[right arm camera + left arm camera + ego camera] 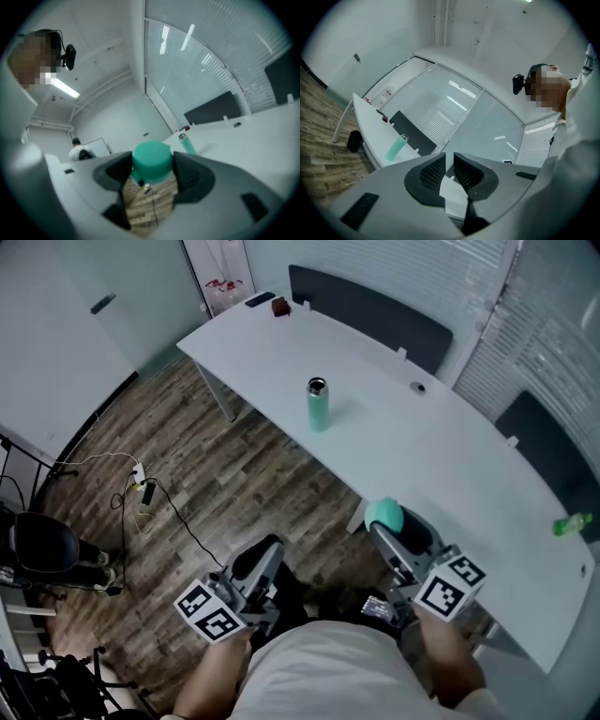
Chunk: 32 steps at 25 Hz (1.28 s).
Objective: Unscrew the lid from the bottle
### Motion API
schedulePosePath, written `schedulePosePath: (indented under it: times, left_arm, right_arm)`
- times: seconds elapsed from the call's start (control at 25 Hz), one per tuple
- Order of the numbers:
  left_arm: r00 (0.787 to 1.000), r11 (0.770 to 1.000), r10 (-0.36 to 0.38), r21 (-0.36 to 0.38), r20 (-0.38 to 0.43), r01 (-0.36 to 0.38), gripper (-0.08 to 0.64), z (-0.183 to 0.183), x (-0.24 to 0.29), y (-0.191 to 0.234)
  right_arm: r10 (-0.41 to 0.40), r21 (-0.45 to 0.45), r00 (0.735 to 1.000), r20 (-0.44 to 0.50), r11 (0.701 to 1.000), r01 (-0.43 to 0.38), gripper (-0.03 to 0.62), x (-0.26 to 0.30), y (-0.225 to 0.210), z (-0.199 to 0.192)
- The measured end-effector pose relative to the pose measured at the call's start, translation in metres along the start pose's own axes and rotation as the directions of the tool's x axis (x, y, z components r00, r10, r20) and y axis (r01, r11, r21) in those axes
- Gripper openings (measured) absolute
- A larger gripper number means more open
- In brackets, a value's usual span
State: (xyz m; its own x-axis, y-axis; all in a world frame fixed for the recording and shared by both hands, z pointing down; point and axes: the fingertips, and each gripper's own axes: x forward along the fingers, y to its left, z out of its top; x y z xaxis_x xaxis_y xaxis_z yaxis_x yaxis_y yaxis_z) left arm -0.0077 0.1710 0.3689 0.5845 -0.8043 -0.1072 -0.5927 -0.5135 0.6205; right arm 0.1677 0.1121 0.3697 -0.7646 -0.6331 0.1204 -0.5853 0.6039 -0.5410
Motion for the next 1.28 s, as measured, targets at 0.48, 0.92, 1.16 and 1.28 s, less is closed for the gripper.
schedulePosePath:
  times: [0.48,0.92,1.16,1.28]
  left_arm:
    - [0.998,0.999,-0.046,0.005,-0.045,0.046,0.064,-0.004,-0.019,-0.039]
    - [0.994,0.996,-0.087,-0.013,-0.065,0.086,0.064,-0.002,-0.064,-0.042]
    - [0.993,0.995,-0.099,-0.014,-0.062,0.099,0.064,0.000,-0.082,-0.047]
    - [0.993,0.995,-0.100,-0.009,-0.056,0.099,0.064,0.003,-0.090,-0.047]
  right_arm:
    - [-0.003,-0.024,0.999,0.040,1.000,0.004,0.285,-0.035,0.039,0.006]
    - [-0.048,-0.024,0.998,0.045,0.999,0.049,0.285,-0.046,0.079,-0.022]
    - [-0.077,-0.052,0.995,0.058,0.995,0.080,0.285,-0.052,0.093,-0.029]
    - [-0.085,-0.064,0.994,0.062,0.994,0.089,0.285,-0.050,0.099,-0.031]
